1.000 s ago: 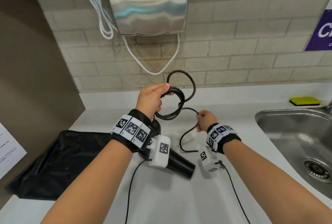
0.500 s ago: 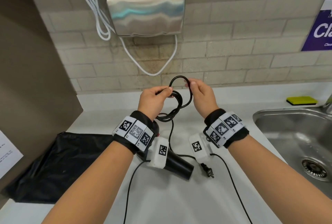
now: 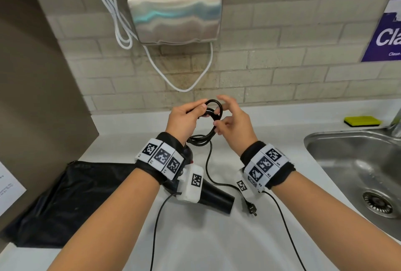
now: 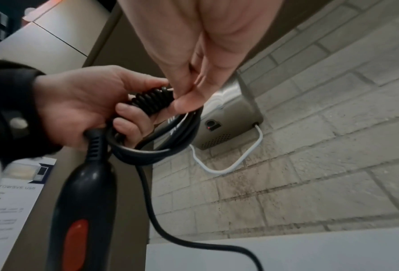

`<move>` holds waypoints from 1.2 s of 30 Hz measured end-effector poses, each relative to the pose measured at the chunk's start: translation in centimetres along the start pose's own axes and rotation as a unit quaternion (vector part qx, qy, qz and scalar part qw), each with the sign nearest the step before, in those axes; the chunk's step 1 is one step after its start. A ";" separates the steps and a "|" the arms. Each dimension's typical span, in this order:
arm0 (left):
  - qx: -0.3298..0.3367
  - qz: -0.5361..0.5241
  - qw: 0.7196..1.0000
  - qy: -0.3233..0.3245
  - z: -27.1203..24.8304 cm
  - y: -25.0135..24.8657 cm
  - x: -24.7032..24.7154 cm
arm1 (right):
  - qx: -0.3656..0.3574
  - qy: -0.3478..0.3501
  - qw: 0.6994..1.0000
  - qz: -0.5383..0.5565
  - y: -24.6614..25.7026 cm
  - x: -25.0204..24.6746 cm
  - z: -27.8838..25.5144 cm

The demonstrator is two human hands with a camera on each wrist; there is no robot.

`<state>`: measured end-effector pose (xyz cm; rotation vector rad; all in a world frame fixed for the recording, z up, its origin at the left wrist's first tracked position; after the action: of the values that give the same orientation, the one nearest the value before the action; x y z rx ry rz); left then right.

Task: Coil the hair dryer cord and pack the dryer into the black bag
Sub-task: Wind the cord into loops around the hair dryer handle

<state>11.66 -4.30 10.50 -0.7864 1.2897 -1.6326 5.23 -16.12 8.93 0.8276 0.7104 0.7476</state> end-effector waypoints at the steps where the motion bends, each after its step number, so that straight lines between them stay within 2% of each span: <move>1: 0.002 0.001 1.000 0.002 0.0 0.0 0.1 | -0.015 0.001 1.000 -0.016 0.2 0.1 -0.1; 4: 0.001 0.004 1.000 0.002 -0.1 -0.1 0.2 | -0.035 -0.023 0.999 -0.012 0.4 0.1 -0.6; 8: -0.022 -0.004 1.000 -0.004 -0.1 0.2 0.0 | -0.034 -0.057 0.994 0.083 0.8 -0.7 0.2; 11: -0.035 -0.017 0.999 0.014 -0.2 0.3 -0.2 | -0.028 -0.019 0.993 0.117 0.7 -0.6 1.2; 15: -0.035 -0.013 0.998 0.044 -0.6 0.0 -0.1 | -0.027 0.024 0.997 0.066 0.3 -0.2 1.3; 21: -0.039 0.002 0.997 0.074 -1.2 -0.2 0.7 | -0.107 0.028 0.993 -0.048 1.9 1.2 0.9; 26: -0.010 0.010 0.998 0.059 -1.6 -0.7 0.7 | -0.057 -0.006 0.997 -0.053 0.8 1.5 0.8; 29: 0.004 -0.001 0.998 0.056 -1.6 -1.0 0.9 | -0.024 0.049 0.997 -0.052 0.0 2.0 0.8; 32: 0.019 0.030 0.998 0.053 -1.1 -0.7 0.9 | 0.005 0.139 0.982 -0.127 -1.3 2.4 0.8; 36: 0.008 0.024 0.999 0.038 -0.6 -0.4 0.3 | 0.004 0.181 0.974 -0.136 -1.8 1.0 0.7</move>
<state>10.86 -4.31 10.75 -0.6845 1.3381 -1.6461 6.87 -16.40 7.52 0.5892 1.1307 0.6525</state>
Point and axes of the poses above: each hand's wrist, its own z-axis towards the middle knuckle, its own x-axis out of the palm, y = z × x, the point moved 7 cm from there along z, towards the middle knuckle, and after that the axes turned 2 degrees about x, right-handed, at the moved point
